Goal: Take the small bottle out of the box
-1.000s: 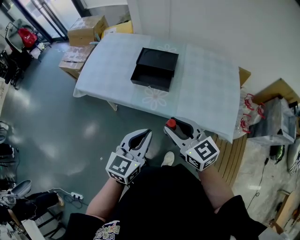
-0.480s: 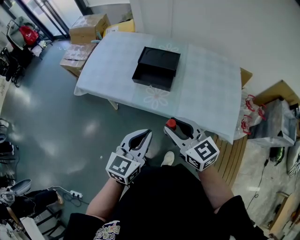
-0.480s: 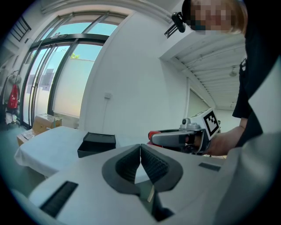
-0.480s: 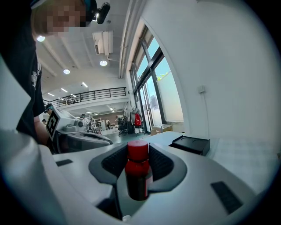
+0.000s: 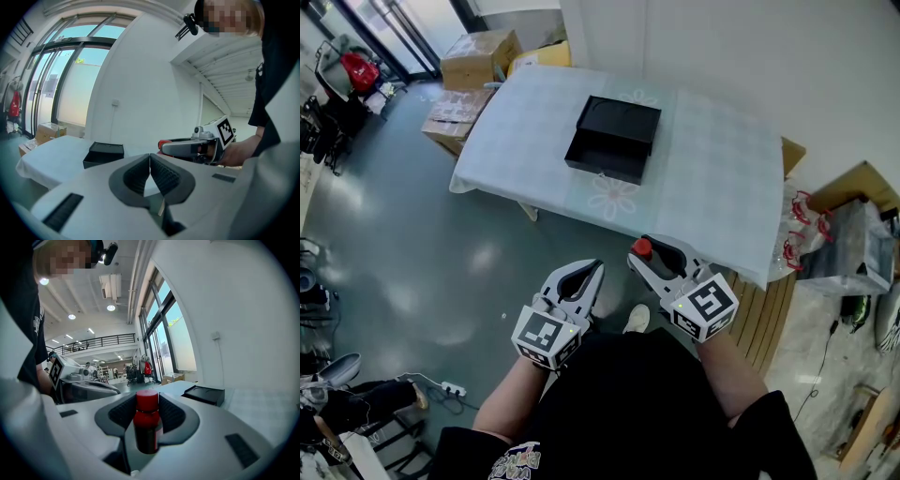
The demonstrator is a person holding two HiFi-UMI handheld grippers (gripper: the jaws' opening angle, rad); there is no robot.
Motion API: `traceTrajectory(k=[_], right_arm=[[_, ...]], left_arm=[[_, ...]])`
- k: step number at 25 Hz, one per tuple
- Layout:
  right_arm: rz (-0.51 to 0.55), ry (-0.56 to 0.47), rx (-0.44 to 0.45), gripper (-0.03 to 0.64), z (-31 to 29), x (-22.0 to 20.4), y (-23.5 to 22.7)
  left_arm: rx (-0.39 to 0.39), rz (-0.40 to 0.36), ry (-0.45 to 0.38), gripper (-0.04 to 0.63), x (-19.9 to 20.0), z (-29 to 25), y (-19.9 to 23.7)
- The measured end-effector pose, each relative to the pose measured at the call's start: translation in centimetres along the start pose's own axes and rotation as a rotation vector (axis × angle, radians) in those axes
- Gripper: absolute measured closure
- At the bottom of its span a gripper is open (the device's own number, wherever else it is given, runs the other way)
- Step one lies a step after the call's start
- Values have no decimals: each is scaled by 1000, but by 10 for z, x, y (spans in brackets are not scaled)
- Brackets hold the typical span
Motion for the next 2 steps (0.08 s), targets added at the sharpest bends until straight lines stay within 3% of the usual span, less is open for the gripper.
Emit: traceTrajectory(k=[2], right_arm=[[0,-1,0,453,0,0,-2]], left_arm=[[0,-1,0,566,1,-2,0]])
Point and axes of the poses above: the fingertips, and each gripper's own axes: z backward along the fingers, y to its left, x out of its top, the point moved 8 cm from there along z, backward along the fingers, and after that the axes turned 6 degrees about y, right-handed, at the moved point
